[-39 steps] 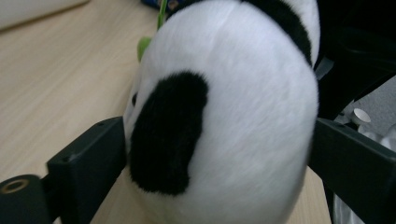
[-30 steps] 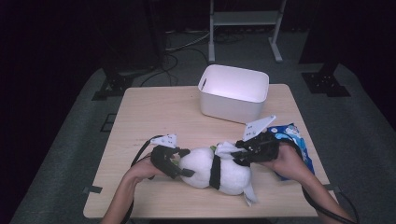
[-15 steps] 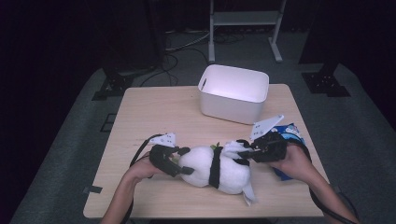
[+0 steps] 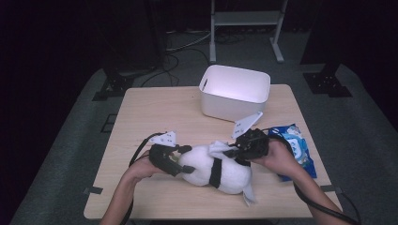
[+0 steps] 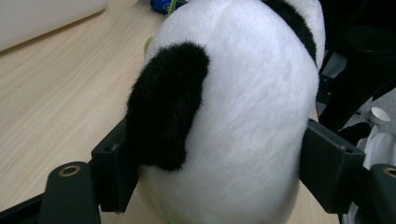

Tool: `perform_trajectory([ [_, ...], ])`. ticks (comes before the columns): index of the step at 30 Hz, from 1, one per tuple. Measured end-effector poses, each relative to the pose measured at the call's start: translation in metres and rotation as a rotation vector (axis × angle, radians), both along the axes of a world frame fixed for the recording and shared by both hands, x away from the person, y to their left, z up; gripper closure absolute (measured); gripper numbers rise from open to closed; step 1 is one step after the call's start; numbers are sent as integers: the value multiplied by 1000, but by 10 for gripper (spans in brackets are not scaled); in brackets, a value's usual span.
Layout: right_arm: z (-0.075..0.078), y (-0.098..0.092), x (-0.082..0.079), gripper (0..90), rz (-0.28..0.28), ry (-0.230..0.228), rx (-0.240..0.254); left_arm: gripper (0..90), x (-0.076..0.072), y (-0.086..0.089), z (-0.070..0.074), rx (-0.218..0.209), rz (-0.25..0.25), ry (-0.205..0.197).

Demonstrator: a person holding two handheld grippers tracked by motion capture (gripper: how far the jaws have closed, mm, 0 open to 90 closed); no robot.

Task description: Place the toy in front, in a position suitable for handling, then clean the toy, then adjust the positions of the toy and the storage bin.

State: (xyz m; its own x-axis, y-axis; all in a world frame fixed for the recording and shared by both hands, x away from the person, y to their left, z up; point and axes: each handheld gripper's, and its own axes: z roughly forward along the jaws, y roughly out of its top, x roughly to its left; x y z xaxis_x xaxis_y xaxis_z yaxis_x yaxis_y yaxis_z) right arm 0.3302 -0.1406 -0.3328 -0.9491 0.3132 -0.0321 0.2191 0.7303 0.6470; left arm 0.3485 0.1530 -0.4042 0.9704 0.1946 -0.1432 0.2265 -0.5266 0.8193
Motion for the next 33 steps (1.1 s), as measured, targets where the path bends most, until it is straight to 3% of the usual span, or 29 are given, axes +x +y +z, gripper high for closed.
perform_trajectory([
  [5, 1, 17, 0, 777, 33, -7, -10, 231, 0, -1, 5, -12, 0, -7],
  [10, -1, 29, 3, 777, 54, -3, -22, 233, 0, 0, 5, 2, 3, 2],
  [21, 1, 27, 4, 777, 57, -8, -23, 238, -1, 1, 5, -2, 8, 3],
  [25, 4, 18, 1, 777, 40, -13, -31, 238, 0, 2, 5, -1, 7, 2],
  [33, 7, -18, -8, 777, -28, -17, -17, 237, 0, 3, 3, 1, 7, 9],
])
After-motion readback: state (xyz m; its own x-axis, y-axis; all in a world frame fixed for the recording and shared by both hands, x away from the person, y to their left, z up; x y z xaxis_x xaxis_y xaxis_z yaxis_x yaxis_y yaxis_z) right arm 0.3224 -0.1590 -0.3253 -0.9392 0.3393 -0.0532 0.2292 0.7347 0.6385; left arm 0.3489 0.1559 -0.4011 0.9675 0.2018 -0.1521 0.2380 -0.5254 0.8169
